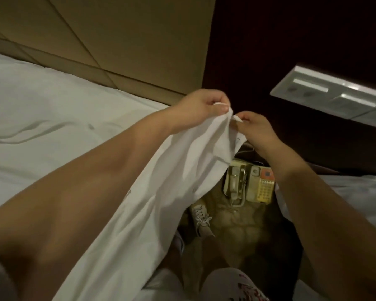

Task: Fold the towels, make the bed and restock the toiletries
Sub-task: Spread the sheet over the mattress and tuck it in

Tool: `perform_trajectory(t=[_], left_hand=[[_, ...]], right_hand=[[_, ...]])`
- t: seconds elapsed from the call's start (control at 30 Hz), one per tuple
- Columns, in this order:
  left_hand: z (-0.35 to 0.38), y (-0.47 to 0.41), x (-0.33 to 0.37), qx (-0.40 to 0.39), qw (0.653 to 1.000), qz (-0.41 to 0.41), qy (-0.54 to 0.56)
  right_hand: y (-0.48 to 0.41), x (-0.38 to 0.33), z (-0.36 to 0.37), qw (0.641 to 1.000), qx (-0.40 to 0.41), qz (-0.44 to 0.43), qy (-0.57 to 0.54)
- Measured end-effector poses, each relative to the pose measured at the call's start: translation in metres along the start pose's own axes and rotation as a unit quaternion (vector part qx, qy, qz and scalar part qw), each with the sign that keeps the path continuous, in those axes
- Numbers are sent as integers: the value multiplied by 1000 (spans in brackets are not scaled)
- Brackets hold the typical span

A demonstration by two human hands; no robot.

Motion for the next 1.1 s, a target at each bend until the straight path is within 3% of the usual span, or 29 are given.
perform_trajectory(t=[0.1, 0.2, 0.33, 0.43, 0.53, 0.8, 0.93, 1.0, 1.1], left_hand=[[23, -11, 27, -52, 998, 25, 37], [36, -24, 36, -41, 997, 26, -62], [52, -31, 25, -81, 993, -30, -83], [59, -24, 30, -152, 985, -39, -66], [56, -20, 33, -172, 981, -45, -79], [30, 3, 43, -87, 995, -53, -12], [12, 18, 61, -118, 985, -38, -122], [8, 24, 61, -167, 960, -51, -217], [2, 29, 34, -205, 916, -136, -318]], right_hand=[[19, -8, -18, 993, -41, -7, -109], [43, -18, -32, 979, -78, -47, -181], [60, -19, -44, 979, -78, -44, -183], [67, -18, -45, 984, -69, -21, -164], [77, -22, -45, 983, -53, -18, -176], [100, -47, -37, 991, -64, -120, -16], [104, -78, -53, 983, -12, -180, 25], [113, -99, -62, 972, 6, -223, 79], [126, -113, -73, 961, 31, -247, 122]])
Point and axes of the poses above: each hand's wrist, its own y-axis away from the middle knuckle, its own z-axis out of the palm, x = y × z, the point moved 7 cm from there along -y, towards the middle knuckle, and after that the axes turned 8 degrees about -y, right-handed, at the moved point
